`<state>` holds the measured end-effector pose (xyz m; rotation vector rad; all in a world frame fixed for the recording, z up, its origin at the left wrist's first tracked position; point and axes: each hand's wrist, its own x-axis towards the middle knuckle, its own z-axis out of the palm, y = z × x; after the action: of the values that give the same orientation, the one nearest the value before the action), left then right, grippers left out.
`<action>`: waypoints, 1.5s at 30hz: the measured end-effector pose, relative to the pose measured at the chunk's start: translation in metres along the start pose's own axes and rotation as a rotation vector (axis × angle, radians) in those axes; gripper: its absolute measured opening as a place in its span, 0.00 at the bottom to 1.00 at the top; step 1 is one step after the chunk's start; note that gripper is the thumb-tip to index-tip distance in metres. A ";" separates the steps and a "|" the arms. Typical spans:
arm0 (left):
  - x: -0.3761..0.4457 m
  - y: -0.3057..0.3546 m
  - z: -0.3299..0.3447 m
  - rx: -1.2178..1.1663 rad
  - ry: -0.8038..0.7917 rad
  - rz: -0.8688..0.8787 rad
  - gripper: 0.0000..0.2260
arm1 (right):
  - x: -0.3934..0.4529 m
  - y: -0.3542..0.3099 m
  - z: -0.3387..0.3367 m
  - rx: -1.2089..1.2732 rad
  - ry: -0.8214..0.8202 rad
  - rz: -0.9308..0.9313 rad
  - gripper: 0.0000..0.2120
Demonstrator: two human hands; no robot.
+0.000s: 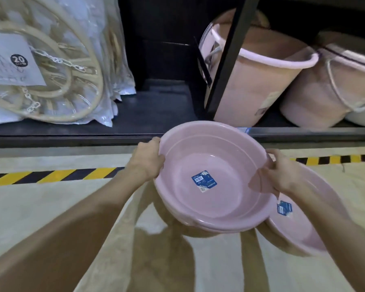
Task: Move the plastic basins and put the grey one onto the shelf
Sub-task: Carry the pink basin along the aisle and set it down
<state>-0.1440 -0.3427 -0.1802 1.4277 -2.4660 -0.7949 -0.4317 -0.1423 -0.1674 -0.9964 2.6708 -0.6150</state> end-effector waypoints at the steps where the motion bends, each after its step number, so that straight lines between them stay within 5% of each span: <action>1: 0.000 -0.005 0.010 0.015 -0.014 -0.001 0.15 | 0.000 0.008 0.010 0.022 -0.016 0.009 0.24; 17: 0.022 -0.038 0.080 0.160 -0.083 -0.039 0.13 | 0.011 0.041 0.079 -0.156 -0.073 0.013 0.17; 33: 0.014 -0.049 0.097 -0.013 -0.095 -0.042 0.32 | 0.012 0.041 0.086 -0.293 -0.108 0.010 0.18; 41: 0.009 -0.041 0.086 -0.040 0.065 0.004 0.20 | 0.011 0.035 0.080 -0.235 -0.108 0.047 0.21; 45: 0.019 -0.028 0.058 -0.021 0.116 0.015 0.18 | 0.019 0.031 0.062 -0.133 -0.061 0.081 0.31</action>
<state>-0.1572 -0.3489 -0.2459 1.4050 -2.3727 -0.7121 -0.4419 -0.1522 -0.2376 -0.9190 2.7114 -0.3888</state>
